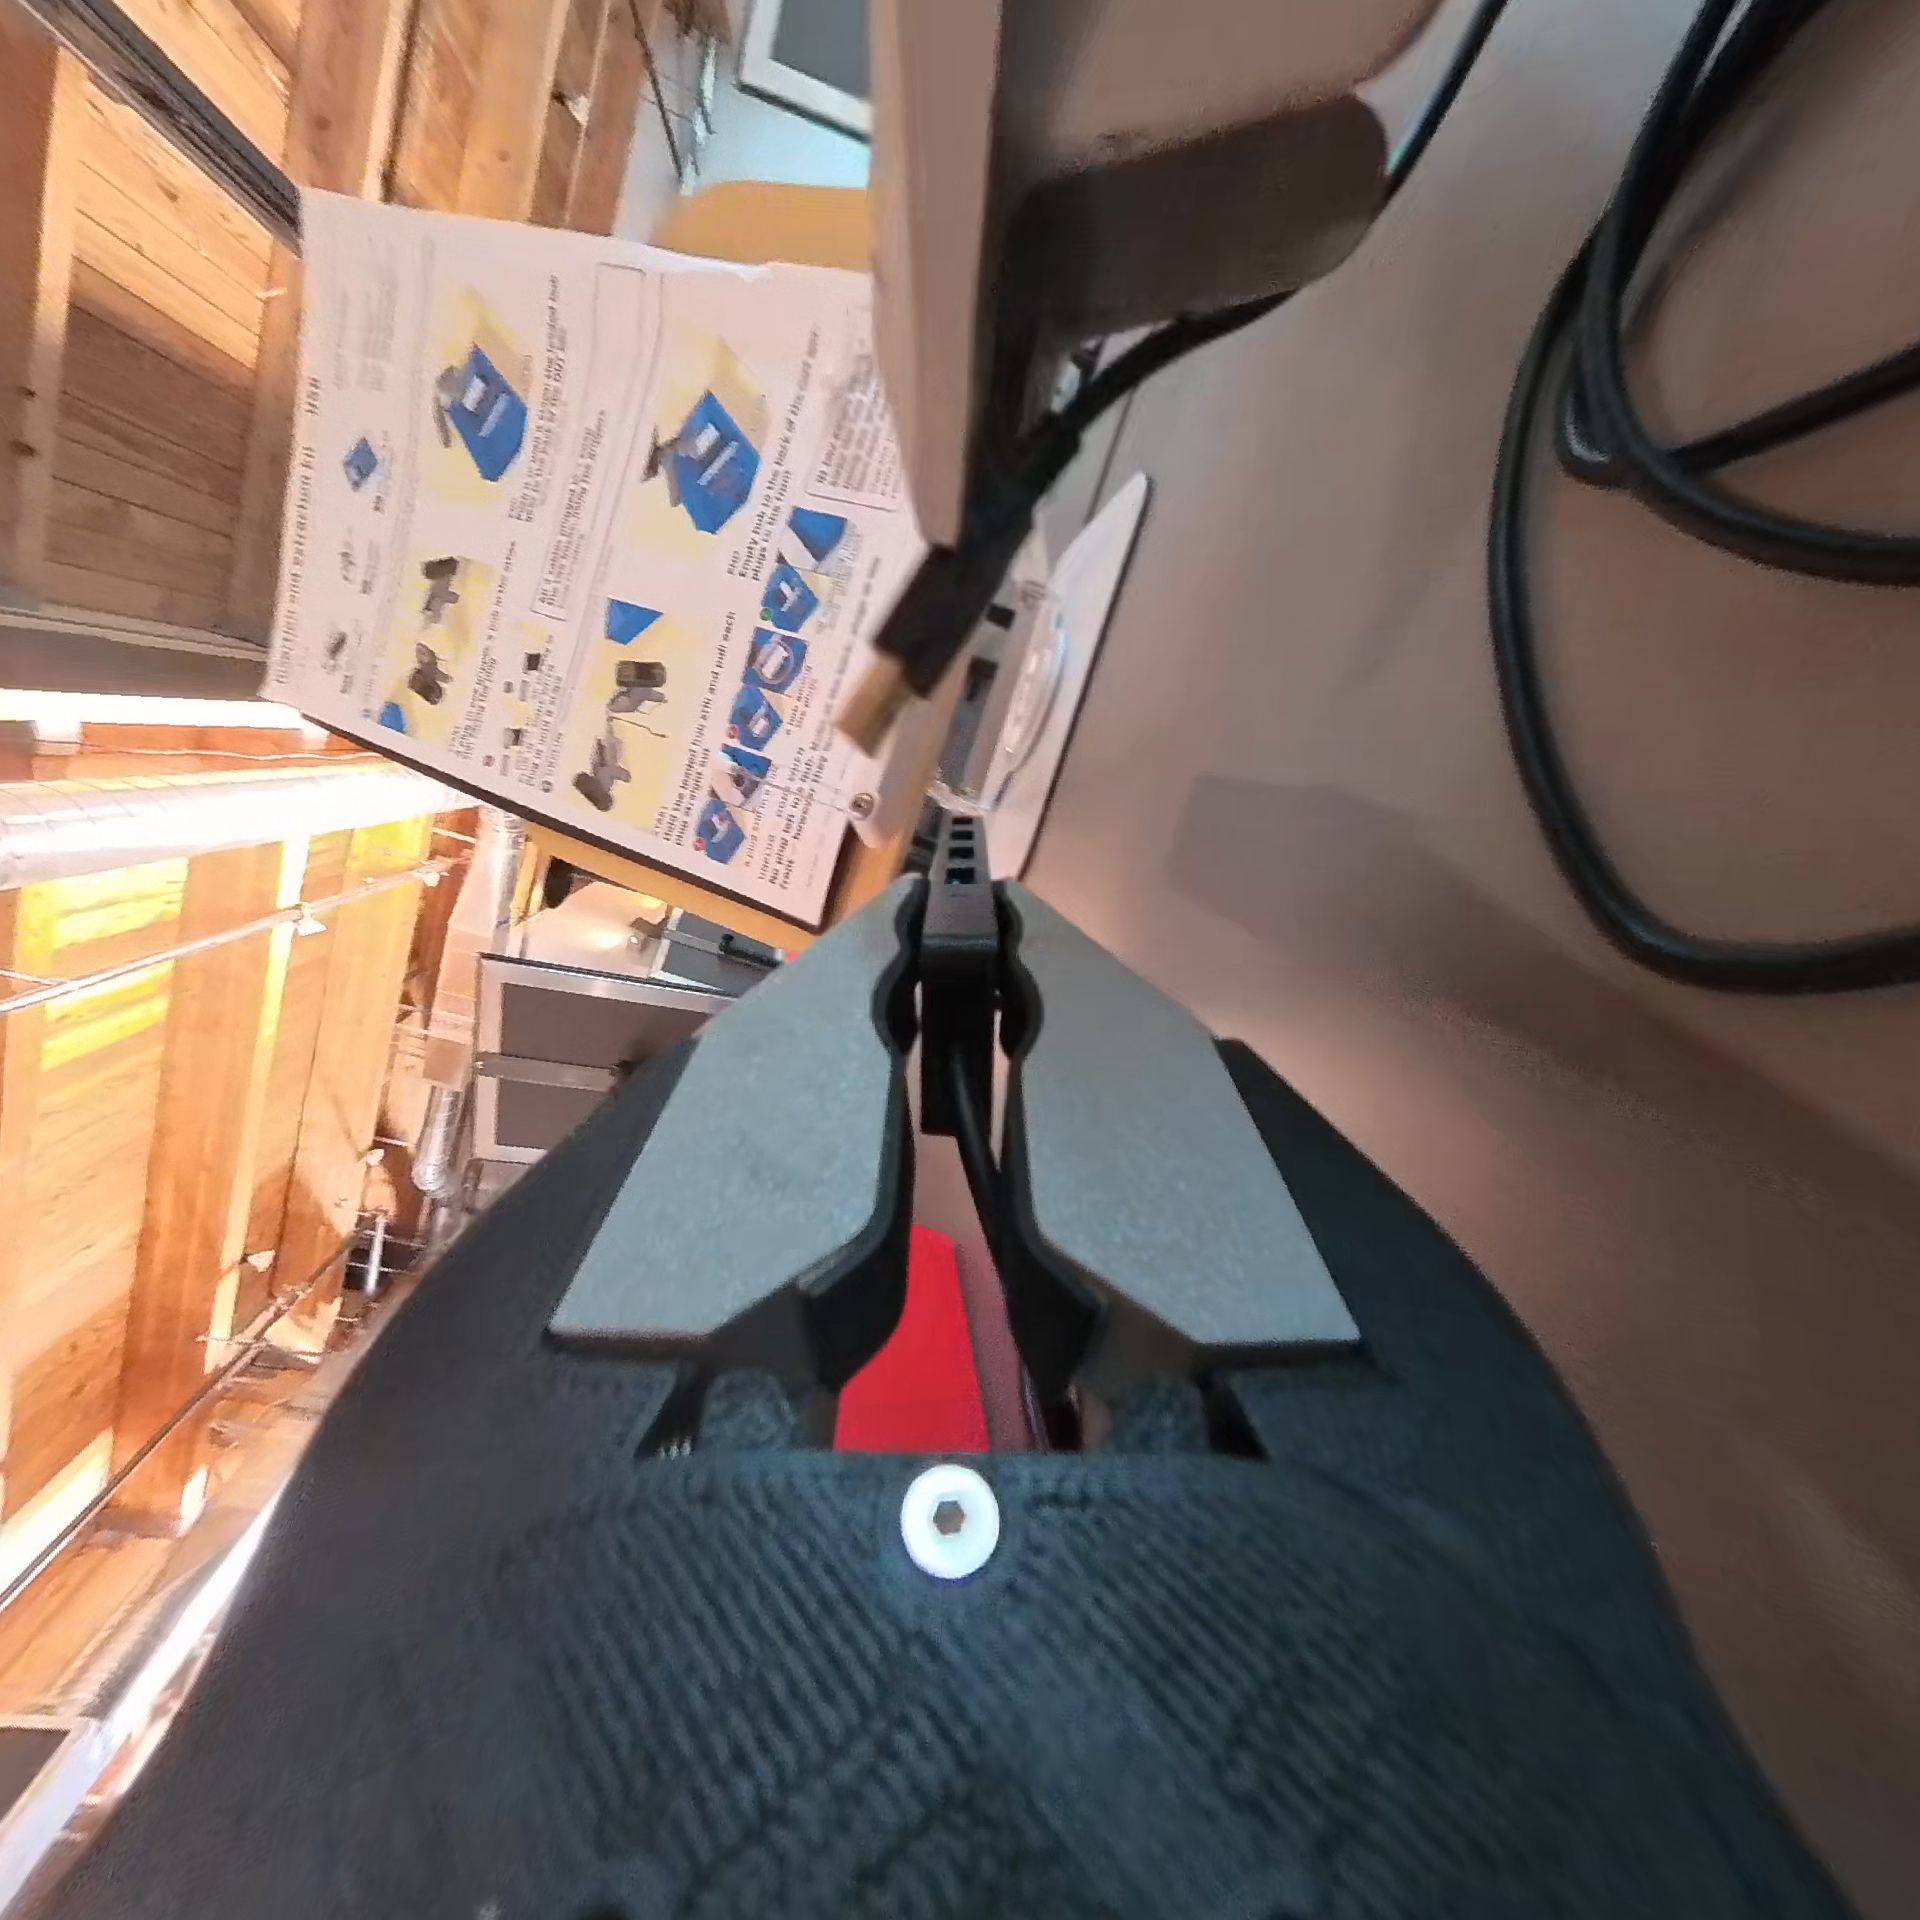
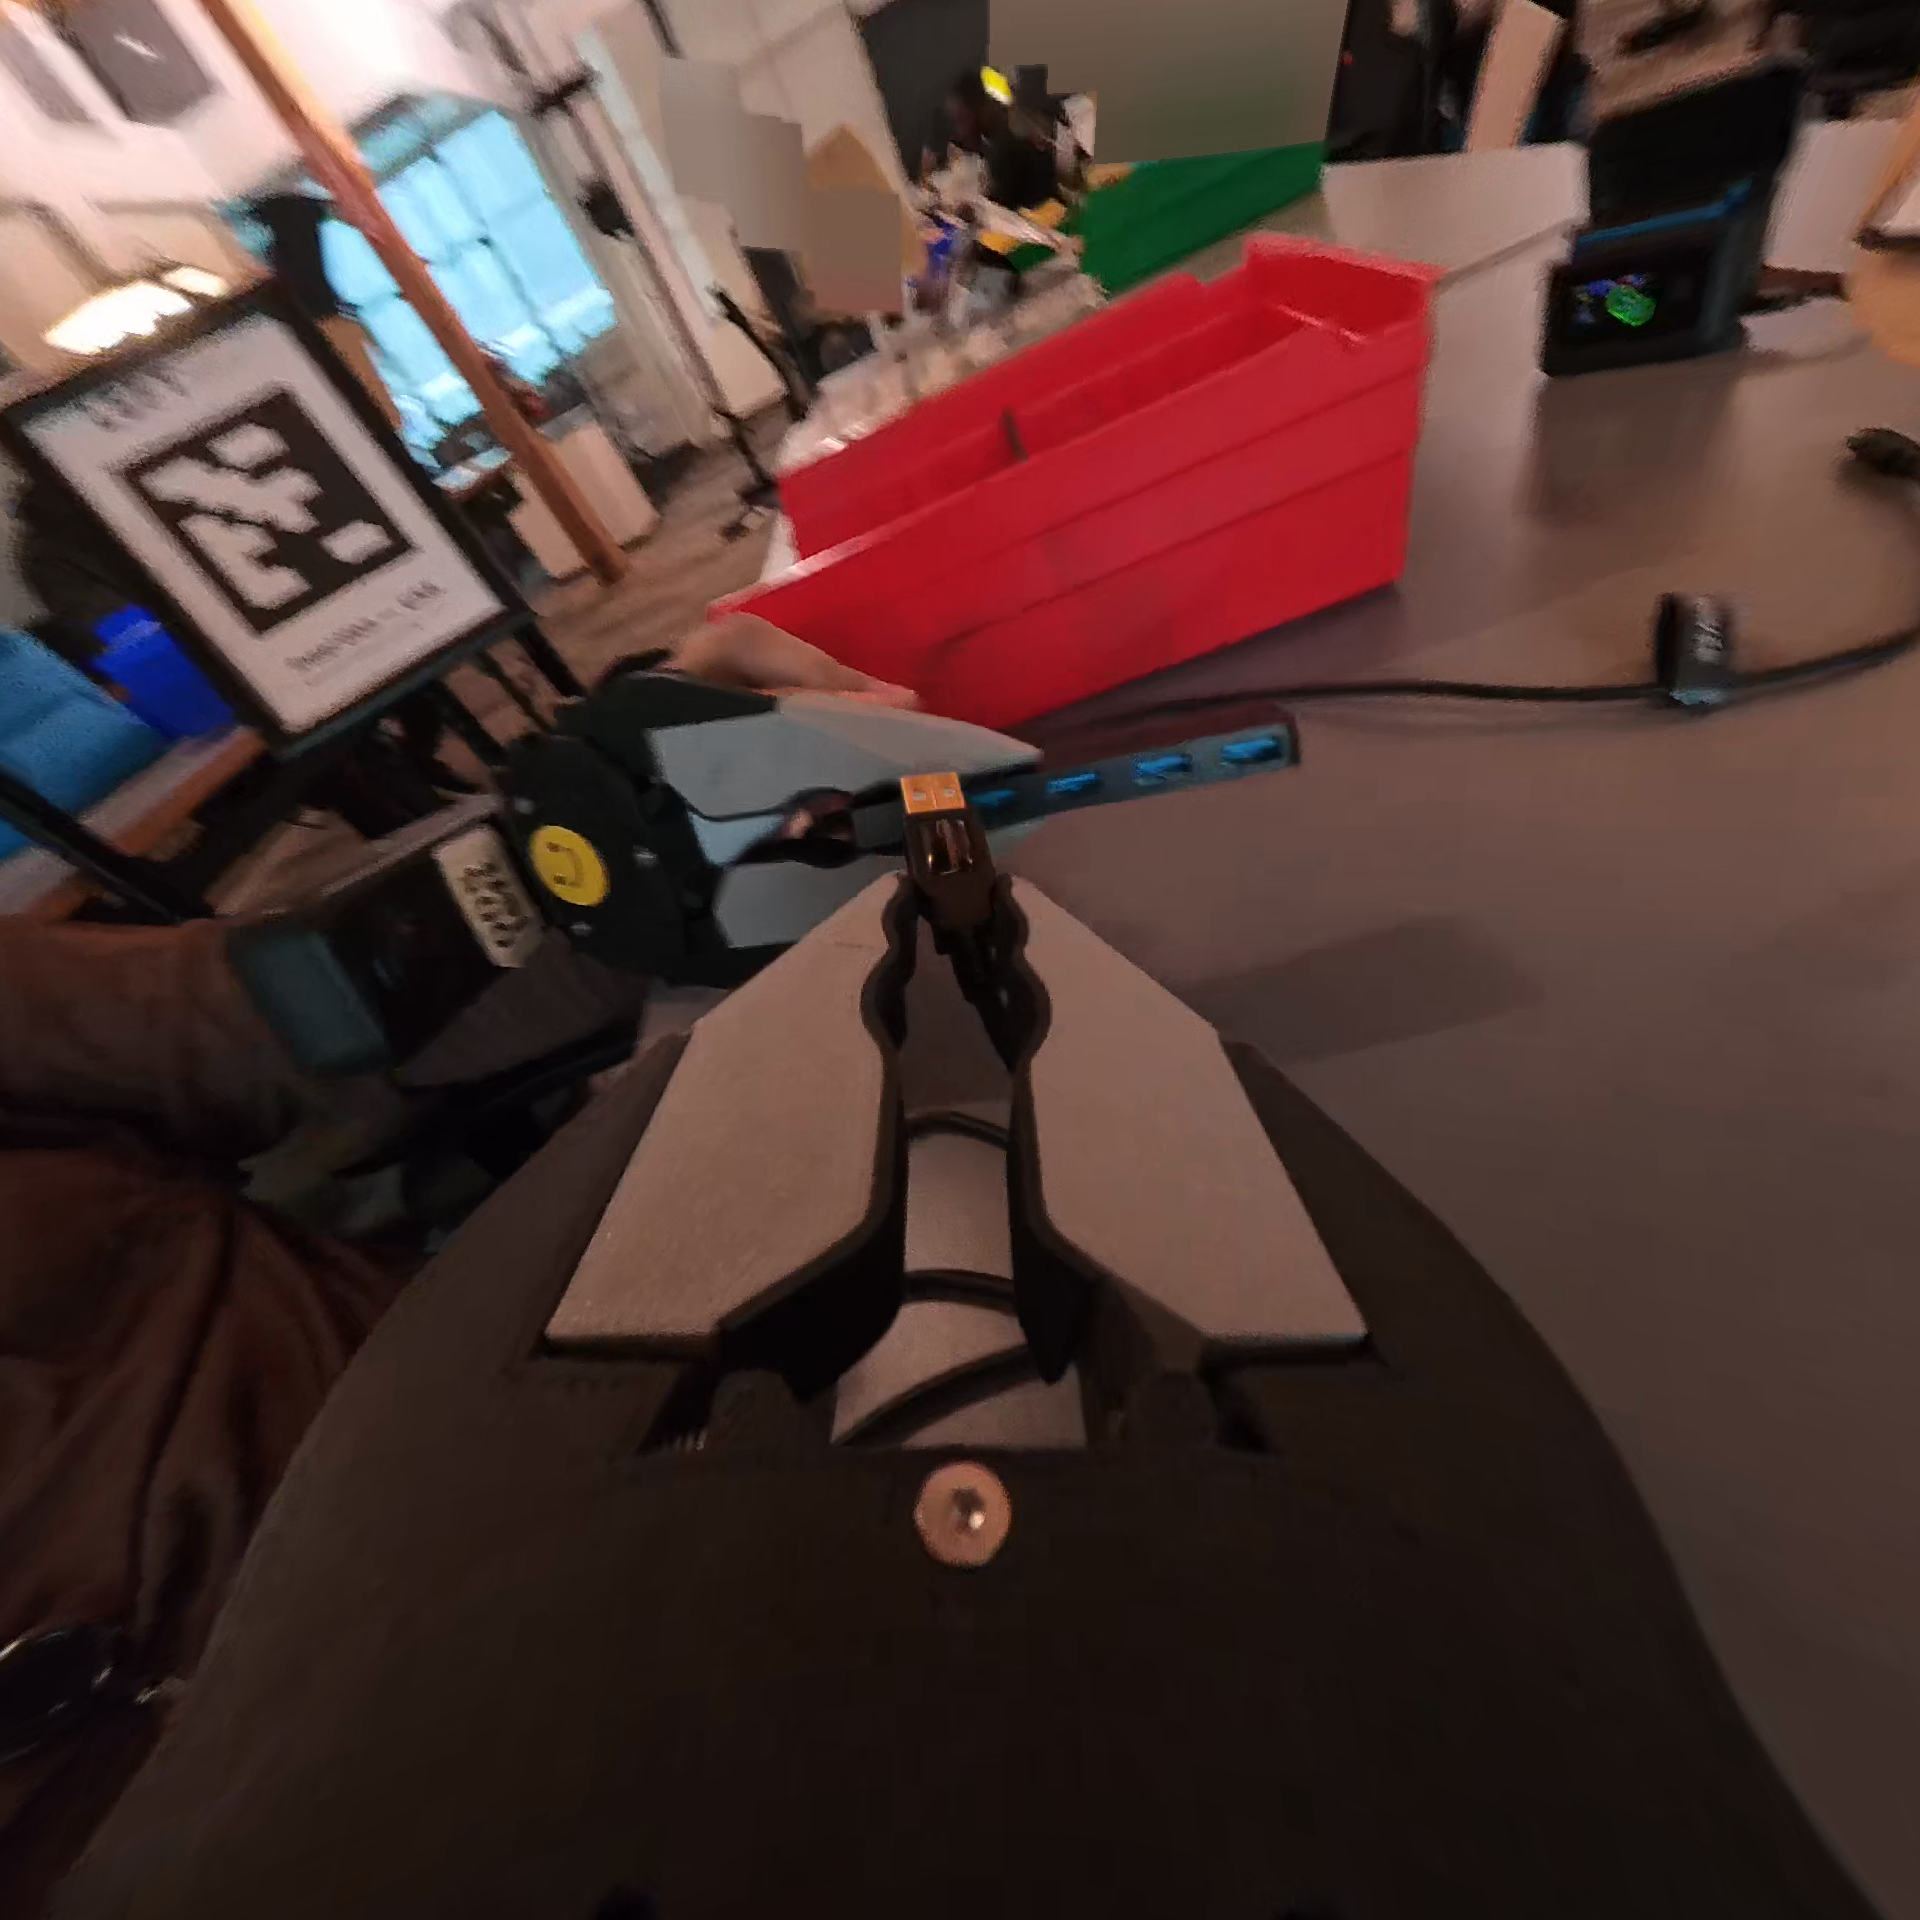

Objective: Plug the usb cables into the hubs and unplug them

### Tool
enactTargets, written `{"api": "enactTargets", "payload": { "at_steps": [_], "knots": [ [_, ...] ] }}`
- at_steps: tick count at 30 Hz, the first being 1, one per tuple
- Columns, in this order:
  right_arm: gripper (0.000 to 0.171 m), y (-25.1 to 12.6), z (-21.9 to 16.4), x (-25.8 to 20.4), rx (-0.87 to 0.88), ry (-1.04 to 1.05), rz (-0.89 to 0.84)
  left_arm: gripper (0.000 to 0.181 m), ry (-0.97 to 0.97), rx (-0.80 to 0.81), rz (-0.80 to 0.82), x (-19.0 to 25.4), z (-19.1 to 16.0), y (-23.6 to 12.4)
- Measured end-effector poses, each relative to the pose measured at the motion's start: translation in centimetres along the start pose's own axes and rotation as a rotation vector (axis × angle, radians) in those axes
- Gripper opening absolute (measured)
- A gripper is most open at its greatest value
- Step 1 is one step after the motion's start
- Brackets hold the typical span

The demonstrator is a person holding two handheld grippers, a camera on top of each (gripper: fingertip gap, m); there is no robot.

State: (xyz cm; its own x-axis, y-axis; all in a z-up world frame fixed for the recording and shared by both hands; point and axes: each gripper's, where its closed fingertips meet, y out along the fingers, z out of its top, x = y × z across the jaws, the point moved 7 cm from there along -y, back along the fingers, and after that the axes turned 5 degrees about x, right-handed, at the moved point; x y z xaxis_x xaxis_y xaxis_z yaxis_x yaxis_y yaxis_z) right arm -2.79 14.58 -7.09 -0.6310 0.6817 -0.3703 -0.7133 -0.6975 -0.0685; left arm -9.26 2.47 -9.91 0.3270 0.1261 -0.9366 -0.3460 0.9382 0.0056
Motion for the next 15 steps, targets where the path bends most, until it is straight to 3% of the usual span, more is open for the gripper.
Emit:
{"api": "enactTargets", "payload": {
  "at_steps": [8, 15],
  "knots": [
    [0.012, -1.0, 1.6, -4.3, 0.12, -0.199, 0.304, 0.009, 0.021, 0.075, 0.09, -0.8, 1.0, -0.9],
    [0.012, -0.7, 1.4, -4.5, 0.102, -0.208, 0.306, 0.009, 0.039, 0.067, 0.083, -0.6, 0.9, -0.7]
  ]
}}
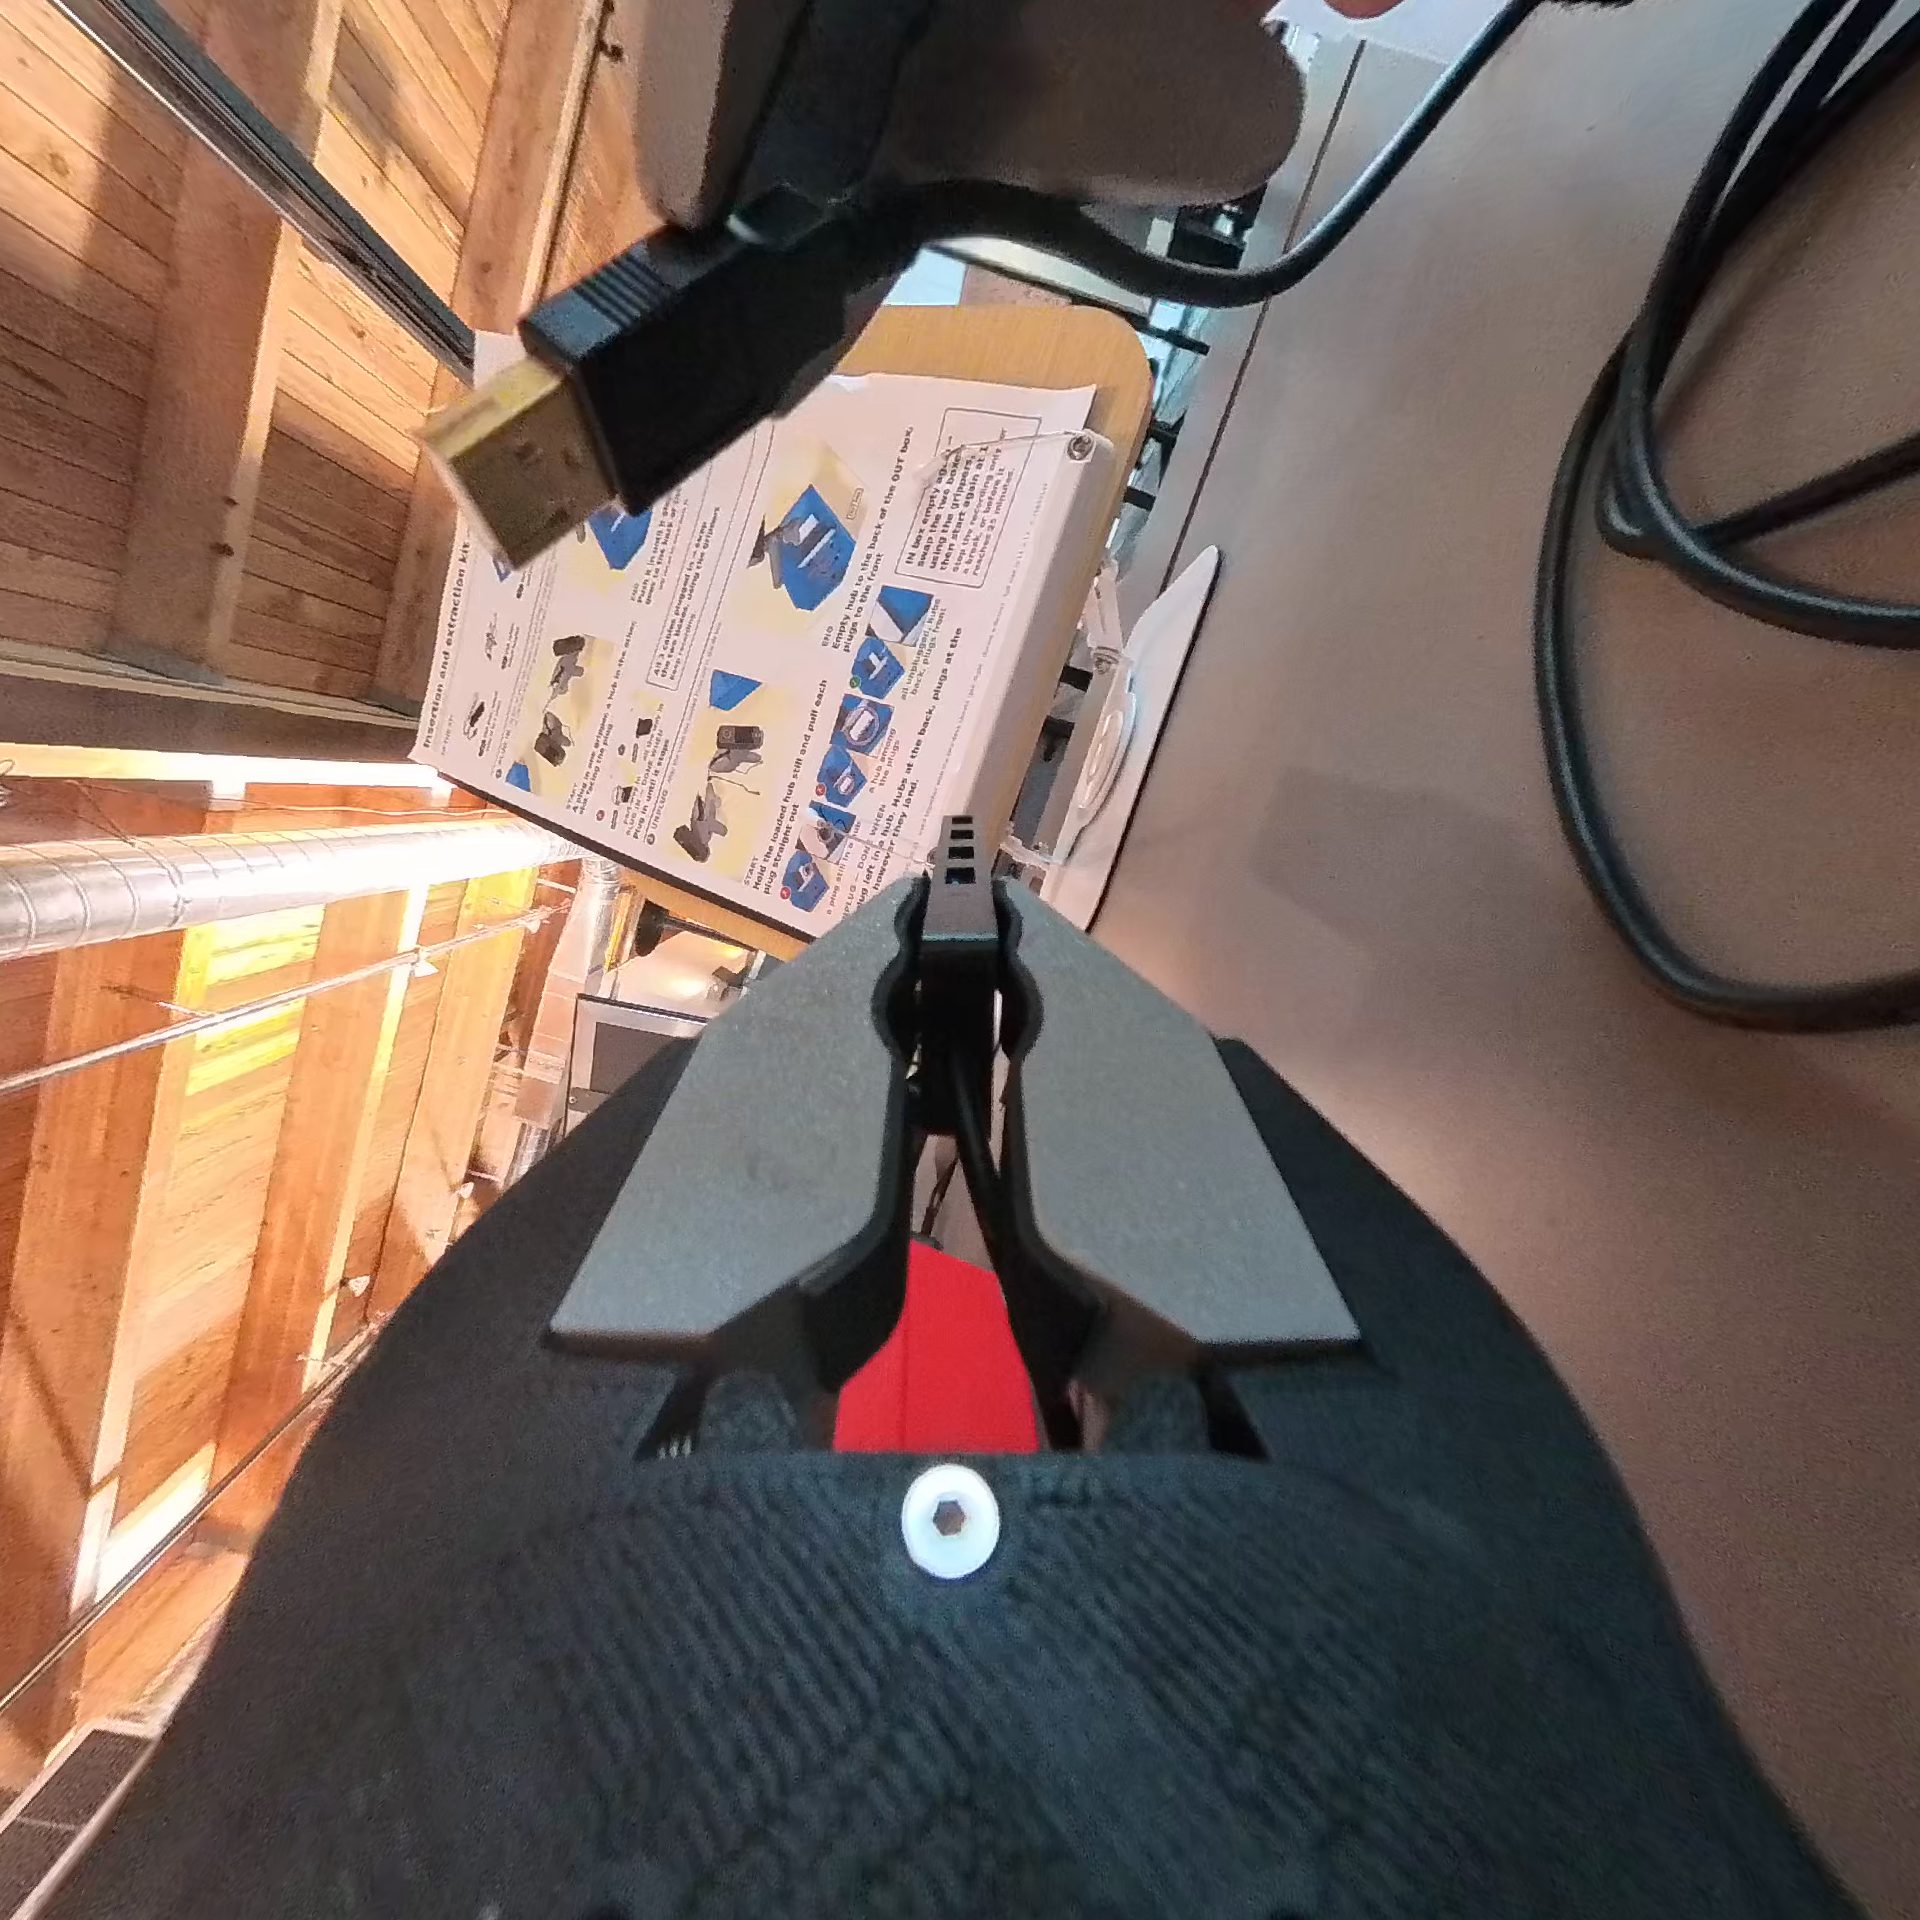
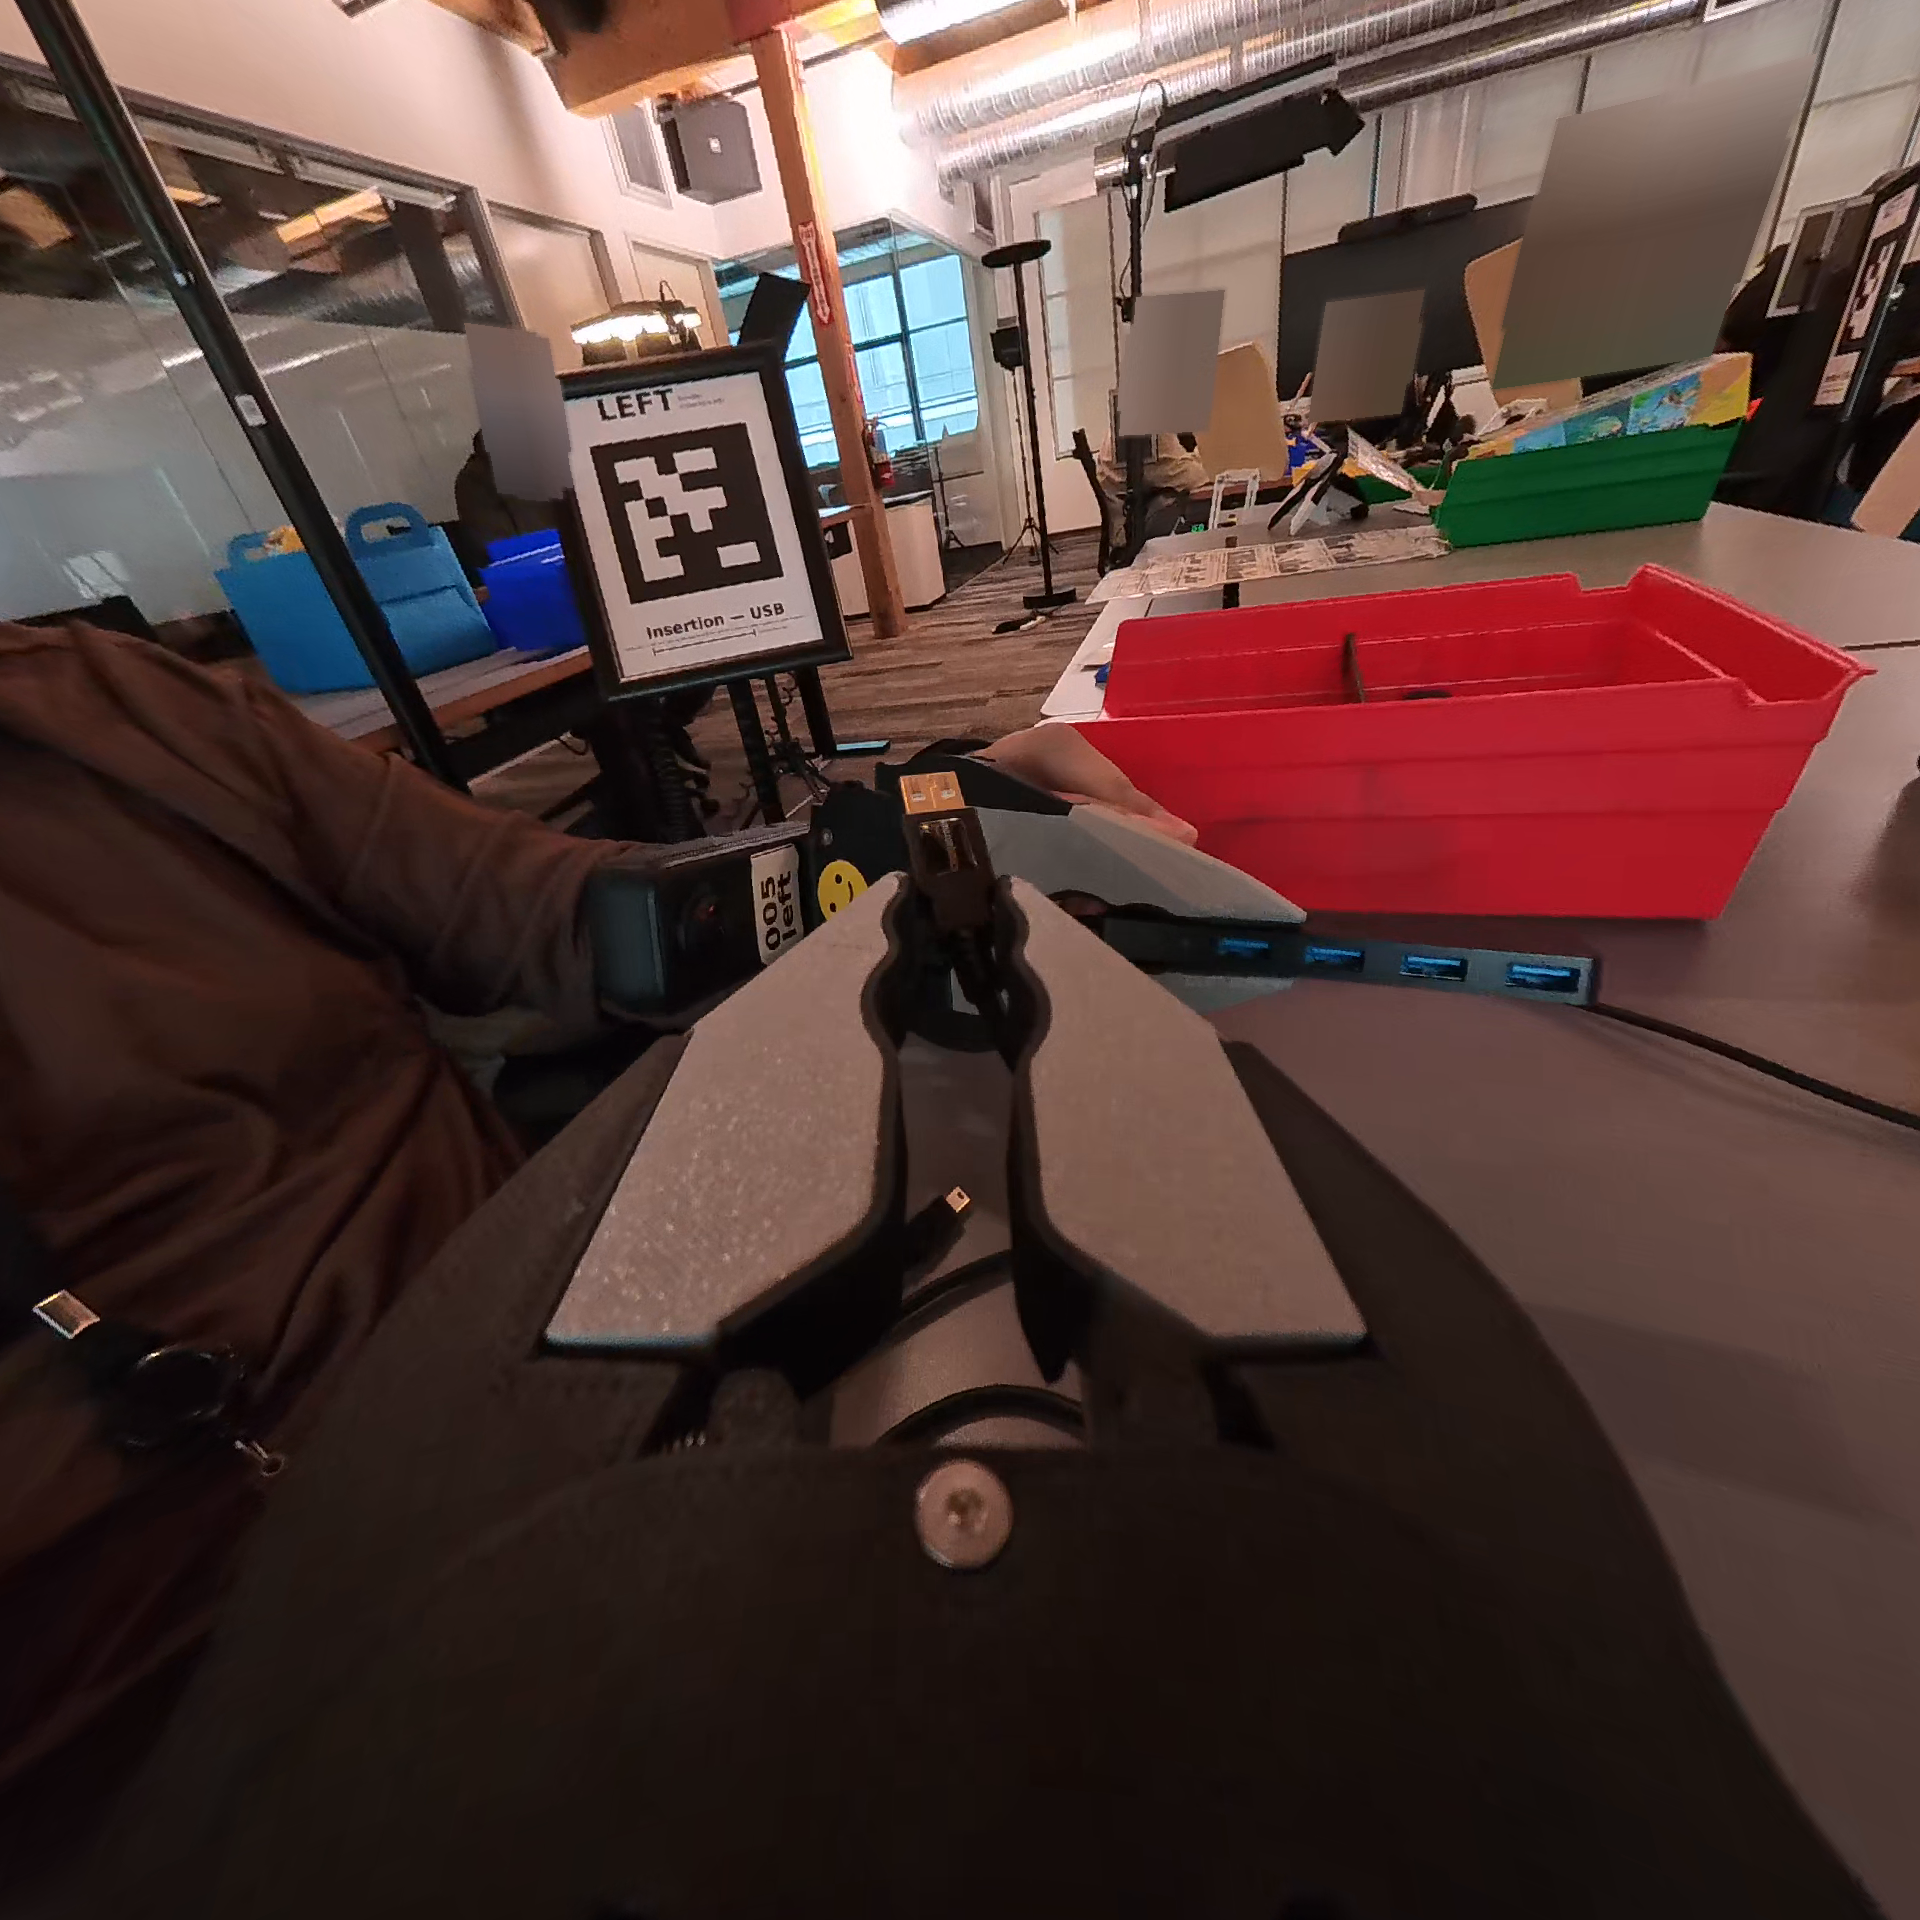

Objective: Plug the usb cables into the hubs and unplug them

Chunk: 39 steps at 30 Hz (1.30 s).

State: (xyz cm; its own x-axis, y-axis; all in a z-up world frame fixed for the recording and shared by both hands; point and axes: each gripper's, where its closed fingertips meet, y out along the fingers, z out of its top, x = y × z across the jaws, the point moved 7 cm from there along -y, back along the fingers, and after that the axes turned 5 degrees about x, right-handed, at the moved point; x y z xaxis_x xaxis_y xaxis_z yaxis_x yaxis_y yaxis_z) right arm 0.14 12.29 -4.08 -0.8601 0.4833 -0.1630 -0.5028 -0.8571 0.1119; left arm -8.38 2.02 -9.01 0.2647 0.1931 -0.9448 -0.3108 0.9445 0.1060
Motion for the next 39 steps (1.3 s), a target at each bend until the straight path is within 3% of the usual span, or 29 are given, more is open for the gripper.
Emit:
{"api": "enactTargets", "payload": {
  "at_steps": [18, 26, 36, 39],
  "knots": [
    [0.012, -0.7, -1.8, 3.4, -0.158, 0.006, -0.347, 0.009, -0.156, 0.019, -0.017, -0.8, -0.7, -0.1],
    [0.013, -0.4, -4.1, 4.7, -0.373, -0.021, -0.489, 0.009, -0.061, -0.09, -0.132, 1.3, -1.4, 0.8],
    [0.012, -0.8, -3.6, 4.9, -0.322, 0.002, -0.511, 0.009, 0.138, -0.123, -0.204, 3.7, -1.6, 1.1],
    [0.012, -0.7, -3.7, 4.8, -0.334, -0.008, -0.514, 0.009, 0.081, -0.136, -0.261, 4.4, -1.6, 1.1]
  ]
}}
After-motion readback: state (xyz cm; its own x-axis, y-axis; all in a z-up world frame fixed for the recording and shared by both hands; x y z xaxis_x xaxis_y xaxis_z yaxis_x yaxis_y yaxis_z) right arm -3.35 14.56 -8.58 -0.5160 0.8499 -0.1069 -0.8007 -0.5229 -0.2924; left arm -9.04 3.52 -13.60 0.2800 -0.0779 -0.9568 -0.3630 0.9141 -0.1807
